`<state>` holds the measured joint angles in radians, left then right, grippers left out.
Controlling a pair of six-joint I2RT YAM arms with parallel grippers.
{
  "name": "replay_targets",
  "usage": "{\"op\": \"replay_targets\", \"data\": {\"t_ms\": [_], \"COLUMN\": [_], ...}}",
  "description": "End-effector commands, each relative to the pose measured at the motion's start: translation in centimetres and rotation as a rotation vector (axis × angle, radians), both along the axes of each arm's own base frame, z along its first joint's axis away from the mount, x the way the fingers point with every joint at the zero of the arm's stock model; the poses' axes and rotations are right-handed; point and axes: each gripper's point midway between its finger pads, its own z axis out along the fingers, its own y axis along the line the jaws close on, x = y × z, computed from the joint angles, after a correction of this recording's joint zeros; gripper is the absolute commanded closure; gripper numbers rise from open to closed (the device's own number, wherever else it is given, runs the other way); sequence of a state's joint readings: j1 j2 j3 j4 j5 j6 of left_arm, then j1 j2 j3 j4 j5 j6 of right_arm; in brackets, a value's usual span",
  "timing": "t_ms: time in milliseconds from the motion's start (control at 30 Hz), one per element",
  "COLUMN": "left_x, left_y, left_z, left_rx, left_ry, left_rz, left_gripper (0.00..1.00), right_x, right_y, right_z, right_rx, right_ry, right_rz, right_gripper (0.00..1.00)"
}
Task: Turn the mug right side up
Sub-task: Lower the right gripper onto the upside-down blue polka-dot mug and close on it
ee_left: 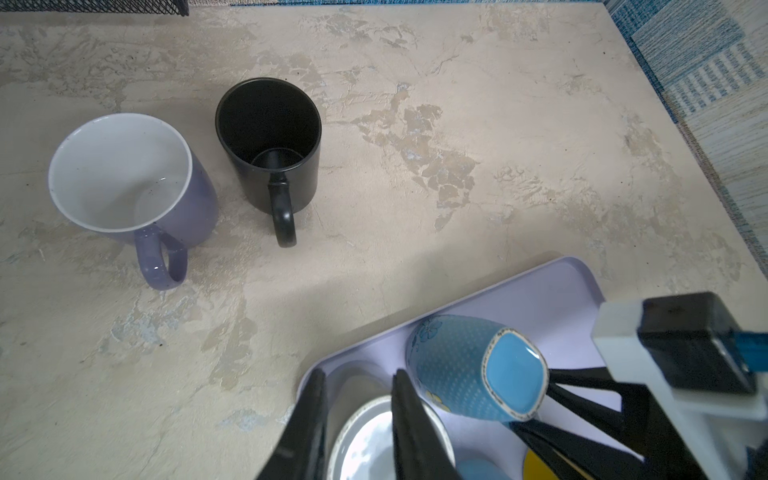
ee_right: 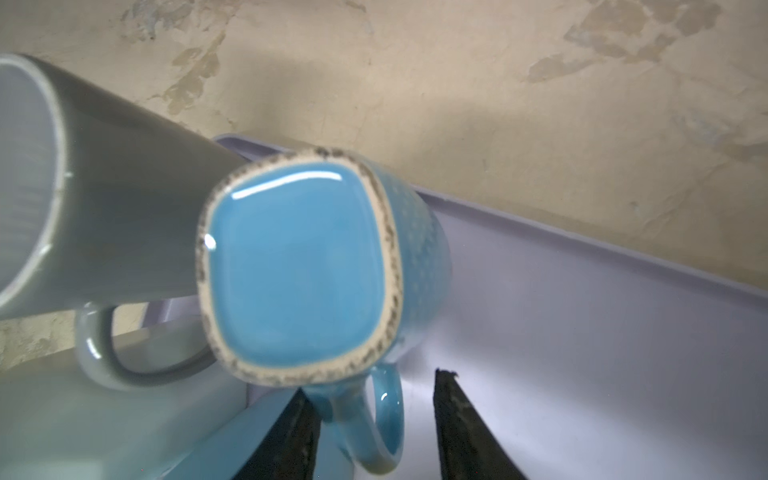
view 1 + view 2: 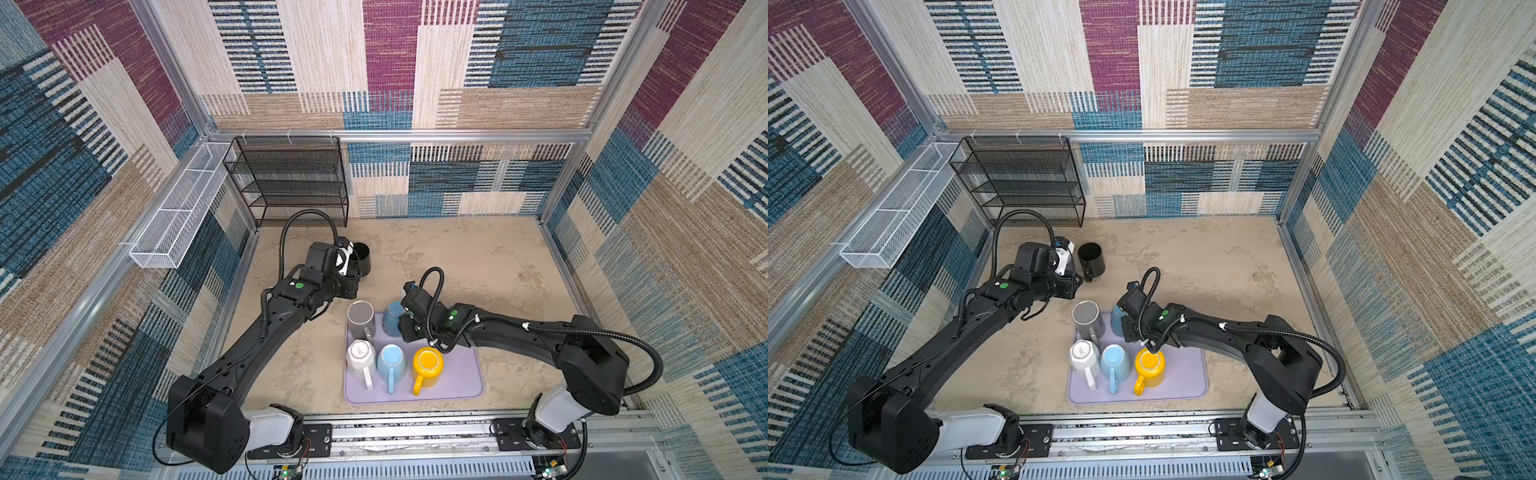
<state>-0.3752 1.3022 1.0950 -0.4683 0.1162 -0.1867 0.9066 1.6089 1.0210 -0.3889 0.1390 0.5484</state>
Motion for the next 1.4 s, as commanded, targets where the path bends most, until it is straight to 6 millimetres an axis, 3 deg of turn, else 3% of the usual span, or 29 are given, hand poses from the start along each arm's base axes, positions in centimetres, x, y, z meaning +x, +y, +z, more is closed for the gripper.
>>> {"op": "replay_targets", "data": {"t_ms": [0, 267, 833, 1367], "left_x": [-0.4, -1.3, -1.5, -1.9], "left_y": [-0.5, -1.4, -1.7, -2.0], "left_z": [0.4, 1.3, 1.0, 1.3], "left_rx": [-0.01, -0.058, -0.06, -0.073], "left_ry": [-0.016, -0.028, -0.013, -0.015], "left_rz": [-0.048, -0.104, -0.125, -0.148], "left_gripper": [0.75, 0.75, 0.75, 0.74], "right_x": [0.8, 1.1, 0.6, 0.9], "right_y": [-1.0, -0.4, 0.9, 2.0], "right_z": [0.6, 1.3, 1.5, 1.1], "right_rx": [-0.019, -0.02, -0.048, -0.091], "right_ry": [-0.032, -0.033, -0.048, -0.039], "right_rz": [-0.028, 0.051, 0.22, 0.384], "right_gripper": [0.55, 0.56, 0.54, 0.58]}}
